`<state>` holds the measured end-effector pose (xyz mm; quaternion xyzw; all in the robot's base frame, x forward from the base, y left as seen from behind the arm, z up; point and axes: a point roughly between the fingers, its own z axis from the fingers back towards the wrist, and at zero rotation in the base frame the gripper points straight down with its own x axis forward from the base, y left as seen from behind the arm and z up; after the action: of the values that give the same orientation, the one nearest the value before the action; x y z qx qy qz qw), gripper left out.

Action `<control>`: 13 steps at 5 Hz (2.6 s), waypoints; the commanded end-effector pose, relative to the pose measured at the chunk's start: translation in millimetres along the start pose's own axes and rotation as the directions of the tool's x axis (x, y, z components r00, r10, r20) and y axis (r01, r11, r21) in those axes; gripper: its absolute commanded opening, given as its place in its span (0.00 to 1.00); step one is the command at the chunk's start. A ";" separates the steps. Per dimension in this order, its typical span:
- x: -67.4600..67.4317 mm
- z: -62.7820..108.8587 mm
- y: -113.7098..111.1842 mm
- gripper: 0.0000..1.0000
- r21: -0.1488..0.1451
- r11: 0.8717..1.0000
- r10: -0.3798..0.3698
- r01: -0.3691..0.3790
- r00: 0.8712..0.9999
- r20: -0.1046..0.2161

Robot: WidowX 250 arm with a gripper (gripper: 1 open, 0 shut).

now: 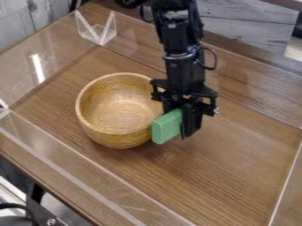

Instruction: Remove the green block from inside the brown bowl and put it on the table

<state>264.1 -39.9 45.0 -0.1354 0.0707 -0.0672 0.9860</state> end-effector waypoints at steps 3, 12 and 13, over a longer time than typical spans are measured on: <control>7.9 4.9 -15.2 0.00 -0.007 0.999 -0.041 0.041 0.999 0.018; -38.8 -22.3 -59.0 0.00 -0.072 0.996 -0.065 0.050 0.971 -0.231; -41.5 -24.6 -60.3 0.00 -0.075 0.996 -0.067 0.050 0.966 -0.251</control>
<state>209.8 -93.4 37.0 -0.1596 0.2055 -0.1053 0.9598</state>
